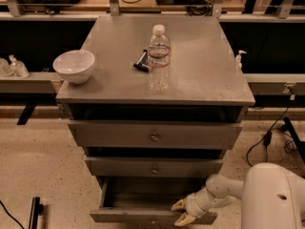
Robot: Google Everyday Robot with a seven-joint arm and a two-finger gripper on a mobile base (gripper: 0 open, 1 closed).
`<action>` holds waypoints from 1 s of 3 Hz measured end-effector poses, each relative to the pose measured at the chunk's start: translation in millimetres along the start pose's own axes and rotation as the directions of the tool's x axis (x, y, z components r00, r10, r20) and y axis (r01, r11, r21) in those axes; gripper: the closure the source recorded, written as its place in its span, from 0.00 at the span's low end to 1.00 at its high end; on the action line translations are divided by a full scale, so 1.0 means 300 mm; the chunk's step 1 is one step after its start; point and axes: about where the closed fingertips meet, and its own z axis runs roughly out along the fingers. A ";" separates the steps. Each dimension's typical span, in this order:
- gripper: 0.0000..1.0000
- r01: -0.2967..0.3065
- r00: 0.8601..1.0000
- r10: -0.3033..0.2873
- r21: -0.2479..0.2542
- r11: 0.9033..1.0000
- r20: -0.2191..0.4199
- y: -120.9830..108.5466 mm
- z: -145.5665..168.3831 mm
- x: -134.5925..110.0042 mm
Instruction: Open bottom drawer
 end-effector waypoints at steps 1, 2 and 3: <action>0.28 0.000 1.000 0.000 -0.004 1.000 0.002 0.004 0.007 -0.002; 0.04 -0.001 1.000 0.001 -0.007 1.000 0.005 0.008 0.014 -0.004; 0.00 -0.001 1.000 0.001 -0.009 1.000 0.006 0.010 0.018 -0.005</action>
Offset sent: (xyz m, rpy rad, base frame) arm -0.0014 0.0015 -0.0009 0.0017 0.0029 0.0019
